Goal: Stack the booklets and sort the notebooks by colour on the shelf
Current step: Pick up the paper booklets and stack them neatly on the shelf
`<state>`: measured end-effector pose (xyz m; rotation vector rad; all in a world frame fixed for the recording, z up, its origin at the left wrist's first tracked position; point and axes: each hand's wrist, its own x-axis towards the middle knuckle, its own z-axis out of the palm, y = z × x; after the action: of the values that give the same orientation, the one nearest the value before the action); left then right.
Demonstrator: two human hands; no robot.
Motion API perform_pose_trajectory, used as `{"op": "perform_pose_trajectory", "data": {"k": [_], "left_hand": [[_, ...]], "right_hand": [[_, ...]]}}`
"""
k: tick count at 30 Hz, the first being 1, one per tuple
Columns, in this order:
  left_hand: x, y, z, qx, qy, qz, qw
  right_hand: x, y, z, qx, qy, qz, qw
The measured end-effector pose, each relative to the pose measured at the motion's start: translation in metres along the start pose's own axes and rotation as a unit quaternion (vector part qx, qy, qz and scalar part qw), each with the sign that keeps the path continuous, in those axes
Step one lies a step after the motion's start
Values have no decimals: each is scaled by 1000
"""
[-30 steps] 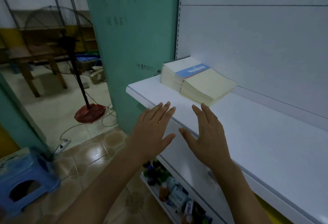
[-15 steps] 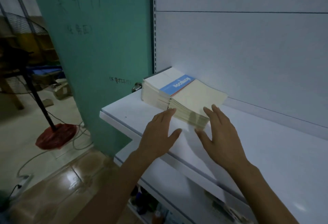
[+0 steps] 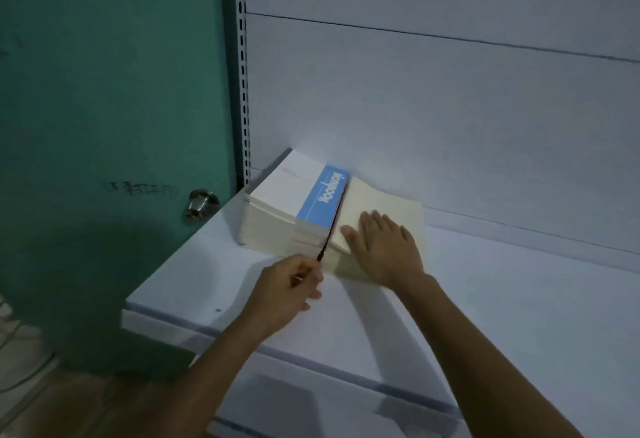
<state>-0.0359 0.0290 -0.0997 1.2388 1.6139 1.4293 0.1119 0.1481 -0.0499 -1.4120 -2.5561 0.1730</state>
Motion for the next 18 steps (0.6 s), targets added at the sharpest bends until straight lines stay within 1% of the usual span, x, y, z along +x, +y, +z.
{"op": "perform_pose_trajectory", "data": {"k": [2, 5, 7, 9, 10, 12, 13, 14, 15, 17, 18], "left_hand": [[1, 3, 2, -6, -2, 5, 1000], [-3, 11, 0, -50, -43, -38, 997], [-5, 13, -5, -3, -78, -43, 996], [-6, 14, -7, 80, -103, -10, 991], [-5, 14, -6, 101, -116, 3, 988], [-7, 16, -4, 96, -131, 22, 986], [-9, 19, -4, 79, -124, 29, 989], [-11, 22, -8, 65, -98, 39, 992], [-13, 24, -14, 65, -56, 59, 995], [-18, 22, -32, 78, 32, 98, 992], [-20, 18, -43, 58, 67, 94, 992]], "right_hand": [[-15, -4, 5, 8, 26, 1, 1000], [-58, -28, 26, 6, 84, 13, 996], [-85, -44, 41, 3, 104, -8, 995], [-97, -48, 50, 33, 113, -29, 993], [-98, -48, 50, 61, 120, -32, 990], [-101, -47, 44, 110, 138, -46, 983], [-103, -48, 41, 135, 157, -56, 977], [-105, -49, 36, 164, 186, -65, 967], [-105, -50, 32, 193, 226, -67, 952], [-97, -50, 20, 248, 303, -21, 920], [-87, -47, 12, 258, 323, 15, 910]]}}
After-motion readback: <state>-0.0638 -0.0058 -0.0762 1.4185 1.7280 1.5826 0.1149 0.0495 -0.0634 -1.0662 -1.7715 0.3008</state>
